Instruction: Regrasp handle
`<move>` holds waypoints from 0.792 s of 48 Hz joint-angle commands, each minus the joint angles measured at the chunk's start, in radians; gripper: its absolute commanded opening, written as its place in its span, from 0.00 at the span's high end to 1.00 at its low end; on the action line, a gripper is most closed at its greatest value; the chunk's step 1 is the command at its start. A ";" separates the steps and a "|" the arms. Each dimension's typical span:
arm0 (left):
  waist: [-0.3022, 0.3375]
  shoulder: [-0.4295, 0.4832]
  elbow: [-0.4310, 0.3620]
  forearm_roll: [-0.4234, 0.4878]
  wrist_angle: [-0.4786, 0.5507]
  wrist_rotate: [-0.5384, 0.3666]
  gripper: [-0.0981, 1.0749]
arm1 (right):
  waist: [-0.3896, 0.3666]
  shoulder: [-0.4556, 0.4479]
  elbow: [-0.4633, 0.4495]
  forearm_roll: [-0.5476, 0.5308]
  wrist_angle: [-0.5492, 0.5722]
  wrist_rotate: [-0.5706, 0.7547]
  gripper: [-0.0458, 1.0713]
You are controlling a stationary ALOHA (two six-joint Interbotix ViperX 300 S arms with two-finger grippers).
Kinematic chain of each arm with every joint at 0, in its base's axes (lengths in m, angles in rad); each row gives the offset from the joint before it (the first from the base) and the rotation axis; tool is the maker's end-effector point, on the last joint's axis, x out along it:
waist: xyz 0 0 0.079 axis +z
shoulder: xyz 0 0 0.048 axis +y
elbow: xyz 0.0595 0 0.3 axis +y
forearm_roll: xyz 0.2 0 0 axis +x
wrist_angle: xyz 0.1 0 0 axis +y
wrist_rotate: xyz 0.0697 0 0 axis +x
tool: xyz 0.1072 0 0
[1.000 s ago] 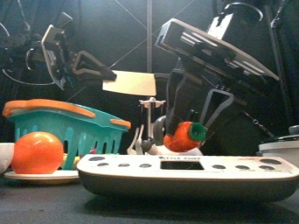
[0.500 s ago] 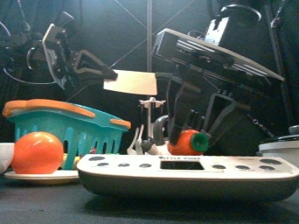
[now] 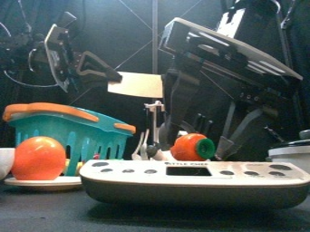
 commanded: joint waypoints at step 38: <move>-0.002 -0.002 -0.012 0.002 -0.003 0.000 0.60 | 0.008 -0.083 0.018 -0.023 0.005 0.003 0.08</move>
